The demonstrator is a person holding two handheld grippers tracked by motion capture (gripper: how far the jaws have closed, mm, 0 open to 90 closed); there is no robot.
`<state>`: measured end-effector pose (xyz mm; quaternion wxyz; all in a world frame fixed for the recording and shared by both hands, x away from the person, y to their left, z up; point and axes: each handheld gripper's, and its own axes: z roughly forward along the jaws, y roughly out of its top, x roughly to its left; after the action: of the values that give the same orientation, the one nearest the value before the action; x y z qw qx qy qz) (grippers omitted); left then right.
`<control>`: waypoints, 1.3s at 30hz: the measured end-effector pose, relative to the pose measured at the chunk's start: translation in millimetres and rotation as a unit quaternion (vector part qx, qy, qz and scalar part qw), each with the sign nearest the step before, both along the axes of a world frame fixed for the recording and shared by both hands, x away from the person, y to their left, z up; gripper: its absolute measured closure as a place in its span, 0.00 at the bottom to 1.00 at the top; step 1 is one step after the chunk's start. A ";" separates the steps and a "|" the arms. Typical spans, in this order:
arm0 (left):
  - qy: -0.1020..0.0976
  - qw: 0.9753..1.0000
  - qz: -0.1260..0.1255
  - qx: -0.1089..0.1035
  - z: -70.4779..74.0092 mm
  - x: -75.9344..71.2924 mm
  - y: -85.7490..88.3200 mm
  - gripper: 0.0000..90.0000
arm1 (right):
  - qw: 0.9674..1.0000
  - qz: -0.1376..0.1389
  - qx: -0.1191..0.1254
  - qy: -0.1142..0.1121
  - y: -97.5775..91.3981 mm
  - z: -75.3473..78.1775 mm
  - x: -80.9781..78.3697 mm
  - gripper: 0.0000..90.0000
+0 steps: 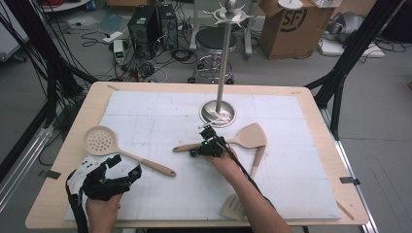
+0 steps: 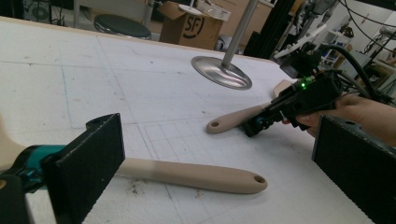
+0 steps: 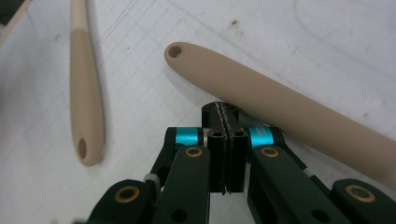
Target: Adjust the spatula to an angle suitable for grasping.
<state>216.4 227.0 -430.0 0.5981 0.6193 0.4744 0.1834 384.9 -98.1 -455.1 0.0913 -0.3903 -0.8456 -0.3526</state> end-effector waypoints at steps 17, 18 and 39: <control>0.001 1.000 -0.014 -0.006 0.2 10.0 -8.4 0.03 | 0.995 -0.090 0.011 -0.032 -61.5 26.8 17.0 1.00; 0.002 1.000 -0.017 -0.005 0.0 10.8 -9.5 0.03 | 0.995 -0.099 0.009 -0.031 -67.9 26.4 20.4 1.00; 0.007 1.000 -0.023 -0.005 -1.8 13.2 -12.8 0.03 | 0.984 -0.165 -0.069 -0.013 -114.7 11.4 41.2 1.00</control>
<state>229.6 214.3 -431.8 0.6019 0.6283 0.4652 0.1628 426.1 -212.8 -443.7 -0.0064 -0.5255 -0.7927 -0.3089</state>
